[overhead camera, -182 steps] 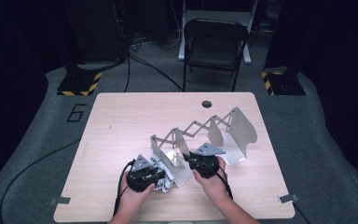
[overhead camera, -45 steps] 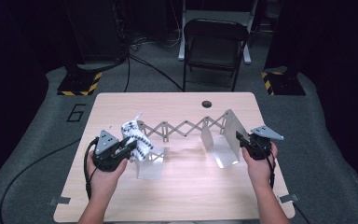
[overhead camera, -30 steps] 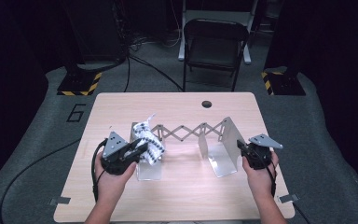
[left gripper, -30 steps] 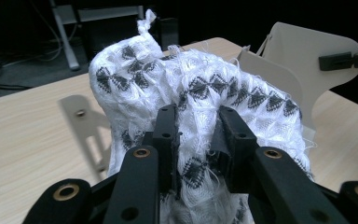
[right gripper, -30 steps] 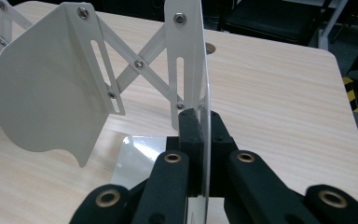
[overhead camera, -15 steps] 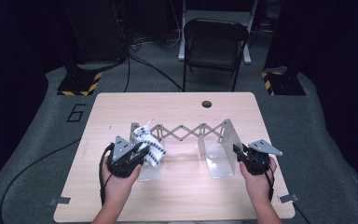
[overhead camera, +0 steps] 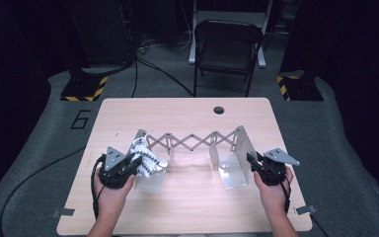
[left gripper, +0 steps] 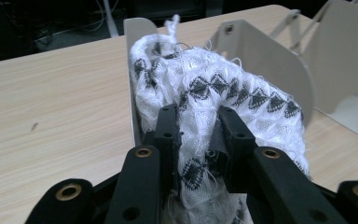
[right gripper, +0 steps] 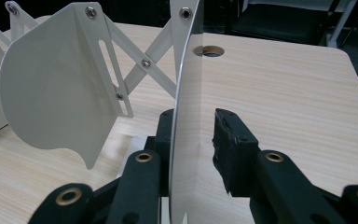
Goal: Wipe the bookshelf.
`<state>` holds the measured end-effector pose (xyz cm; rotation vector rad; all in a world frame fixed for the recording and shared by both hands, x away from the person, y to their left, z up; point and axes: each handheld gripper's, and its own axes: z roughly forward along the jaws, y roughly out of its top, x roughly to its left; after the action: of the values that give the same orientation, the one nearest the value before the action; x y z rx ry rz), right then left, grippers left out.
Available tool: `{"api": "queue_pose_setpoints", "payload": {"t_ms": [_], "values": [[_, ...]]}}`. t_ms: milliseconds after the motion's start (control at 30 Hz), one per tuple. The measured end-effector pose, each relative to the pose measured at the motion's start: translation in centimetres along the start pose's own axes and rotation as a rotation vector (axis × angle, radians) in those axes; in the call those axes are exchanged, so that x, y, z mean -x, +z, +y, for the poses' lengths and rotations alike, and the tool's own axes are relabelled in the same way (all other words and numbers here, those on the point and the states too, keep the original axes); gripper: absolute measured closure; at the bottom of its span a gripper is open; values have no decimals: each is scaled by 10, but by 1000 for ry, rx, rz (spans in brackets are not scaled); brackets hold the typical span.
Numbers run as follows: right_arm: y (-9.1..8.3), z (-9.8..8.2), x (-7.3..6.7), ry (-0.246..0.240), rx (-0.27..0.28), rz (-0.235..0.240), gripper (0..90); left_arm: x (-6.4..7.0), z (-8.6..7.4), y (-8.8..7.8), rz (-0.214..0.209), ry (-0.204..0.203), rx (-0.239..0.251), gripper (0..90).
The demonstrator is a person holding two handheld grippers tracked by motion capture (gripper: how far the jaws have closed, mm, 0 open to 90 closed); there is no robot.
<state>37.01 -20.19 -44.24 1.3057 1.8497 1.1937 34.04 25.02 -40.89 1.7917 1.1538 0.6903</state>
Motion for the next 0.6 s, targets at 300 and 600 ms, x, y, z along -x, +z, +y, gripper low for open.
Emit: {"api": "queue_pose_setpoints", "payload": {"t_ms": [300,600], "values": [[-1,-2,1,12,-3,12,707,34,22,4,-98,69,48,723],[5,-2,1,18,3,28,654,40,37,37,-83,31,65,723]]}}
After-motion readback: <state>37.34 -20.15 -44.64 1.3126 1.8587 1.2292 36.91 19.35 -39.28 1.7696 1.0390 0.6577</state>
